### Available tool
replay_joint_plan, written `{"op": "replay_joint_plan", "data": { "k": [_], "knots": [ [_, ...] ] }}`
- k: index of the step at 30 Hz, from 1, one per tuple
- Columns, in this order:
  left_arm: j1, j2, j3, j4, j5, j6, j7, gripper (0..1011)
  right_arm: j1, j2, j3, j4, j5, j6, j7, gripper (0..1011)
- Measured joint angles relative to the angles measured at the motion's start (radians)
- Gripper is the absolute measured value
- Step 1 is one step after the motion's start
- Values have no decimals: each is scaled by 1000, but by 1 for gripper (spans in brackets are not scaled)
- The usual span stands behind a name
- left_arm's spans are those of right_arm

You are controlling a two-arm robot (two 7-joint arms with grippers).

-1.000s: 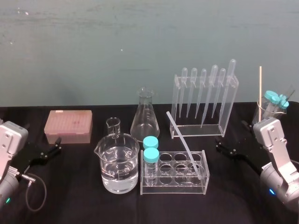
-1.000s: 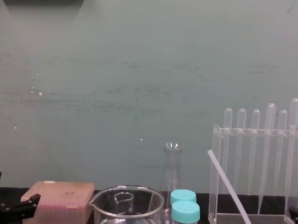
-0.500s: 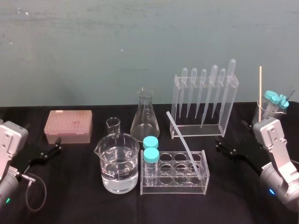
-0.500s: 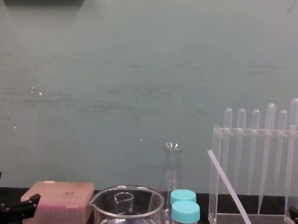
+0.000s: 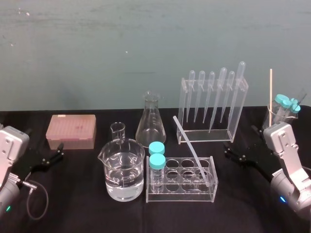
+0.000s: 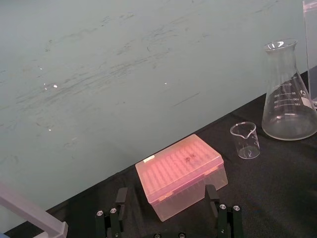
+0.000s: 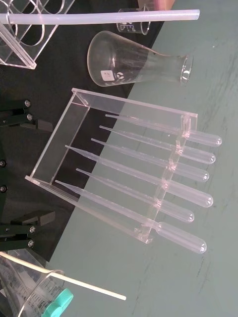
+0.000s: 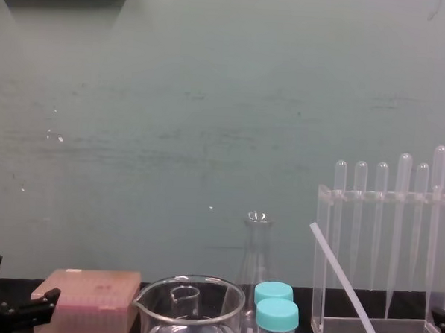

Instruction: Pick up the stirring rod with one hand, then place it down.

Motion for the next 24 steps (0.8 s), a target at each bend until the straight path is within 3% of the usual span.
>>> {"op": "replay_joint_plan", "data": {
  "k": [5,7,11,15,18,24],
  "knots": [
    [0,0,0,0,0,0,0,1000,-9,-5,16,-6,-15,-23,-19,1004],
    [0,0,0,0,0,0,0,1000,-16,-15,35,-15,-56,-76,-64,1004],
    [0,0,0,0,0,0,0,1000,-11,-26,52,-24,-103,-134,-107,1004],
    [0,0,0,0,0,0,0,1000,23,-49,67,-40,-155,-219,-135,1004],
    [0,0,0,0,0,0,0,1000,46,-62,67,-45,-169,-261,-129,1004],
    [0,0,0,0,0,0,0,1000,111,-97,35,-33,-156,-342,-33,1004]
  ]
}}
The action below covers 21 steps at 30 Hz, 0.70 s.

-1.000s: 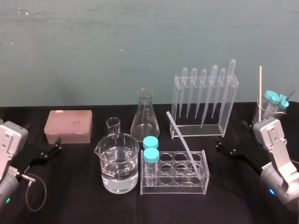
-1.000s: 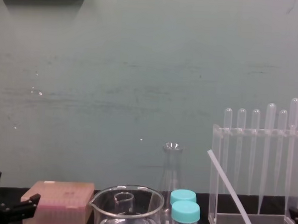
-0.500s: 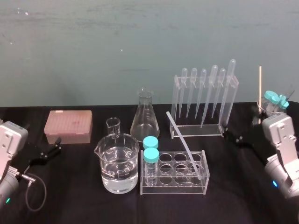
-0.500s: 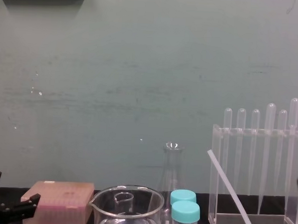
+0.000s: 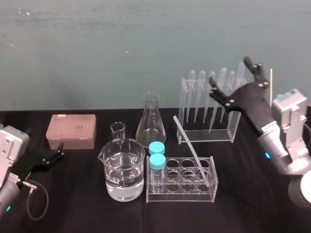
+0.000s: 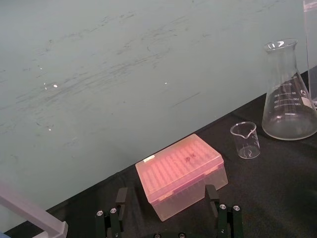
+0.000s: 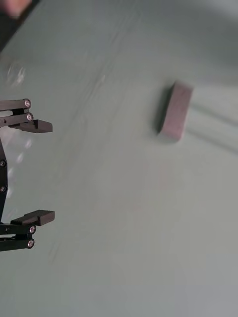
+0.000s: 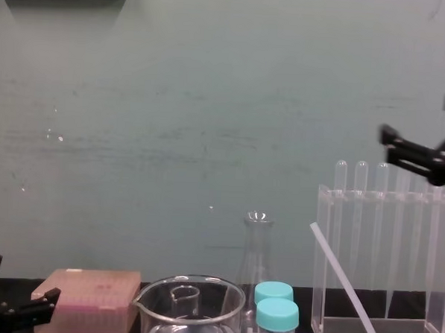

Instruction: Pick up the stirring rod with one hand, then place it down.

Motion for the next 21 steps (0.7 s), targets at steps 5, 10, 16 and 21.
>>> {"op": "replay_joint_plan", "data": {
  "k": [5,10,16,21],
  "knots": [
    [0,0,0,0,0,0,0,1000,36,-23,-39,17,126,14,162,1004],
    [0,0,0,0,0,0,0,1000,59,-41,-66,37,254,112,308,1004],
    [0,0,0,0,0,0,0,1000,72,-53,-83,53,317,235,389,1004],
    [0,0,0,0,0,0,0,1000,73,-60,-90,57,336,339,415,1004]
  ]
}}
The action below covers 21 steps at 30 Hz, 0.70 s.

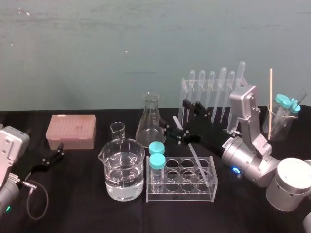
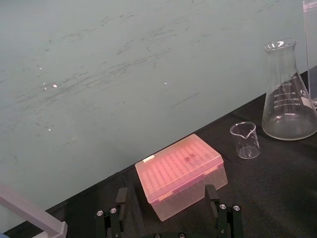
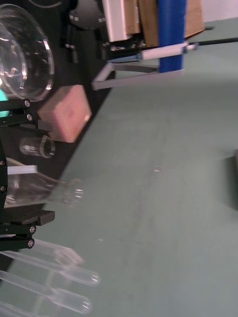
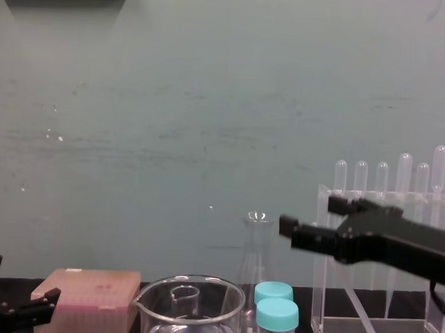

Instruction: Pick up the stirring rod with one hand, then place it down.

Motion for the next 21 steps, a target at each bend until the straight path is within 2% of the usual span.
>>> {"op": "replay_joint_plan", "data": {
  "k": [5,13,21],
  "knots": [
    [0,0,0,0,0,0,0,1000,-7,-1,-1,-6,-5,85,-6,1004],
    [0,0,0,0,0,0,0,1000,-19,-8,8,-19,-30,169,-42,1004],
    [0,0,0,0,0,0,0,1000,-19,-8,8,-19,-30,169,-44,1004]
  ]
}}
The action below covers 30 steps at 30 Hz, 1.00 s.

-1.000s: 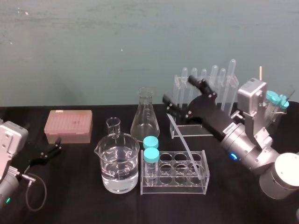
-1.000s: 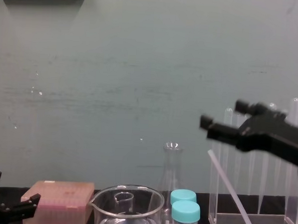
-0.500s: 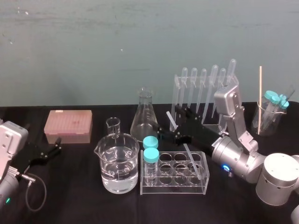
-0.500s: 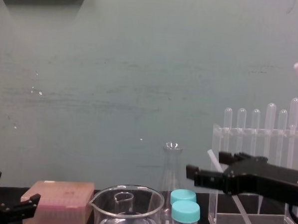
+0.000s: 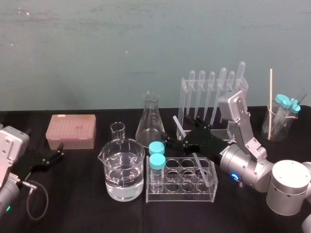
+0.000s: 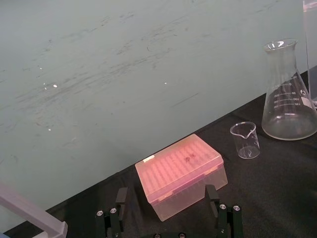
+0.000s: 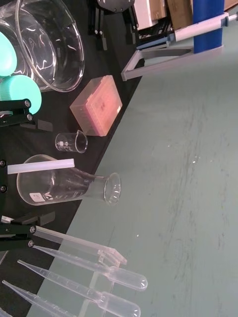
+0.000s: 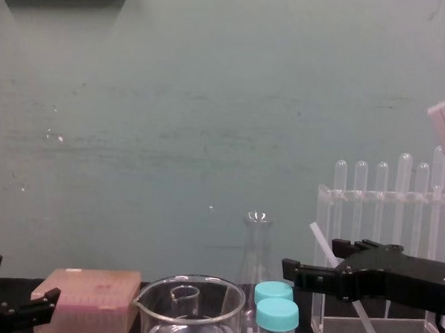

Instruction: Pick up the stirring rod with one hand, then place it down.

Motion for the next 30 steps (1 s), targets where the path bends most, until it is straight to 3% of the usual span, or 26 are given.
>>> {"op": "replay_joint_plan", "data": {
  "k": [4,12,23,26,30],
  "knots": [
    [0,0,0,0,0,0,0,1000,0,0,0,0,1,-3,2,1004],
    [0,0,0,0,0,0,0,1000,1,1,-1,0,2,-6,4,864],
    [0,0,0,0,0,0,0,1000,2,2,-2,1,3,-8,6,490],
    [0,0,0,0,0,0,0,1000,2,2,-2,1,3,-9,6,432],
    [0,0,0,0,0,0,0,1000,2,2,-2,1,3,-9,7,266]
  ]
}}
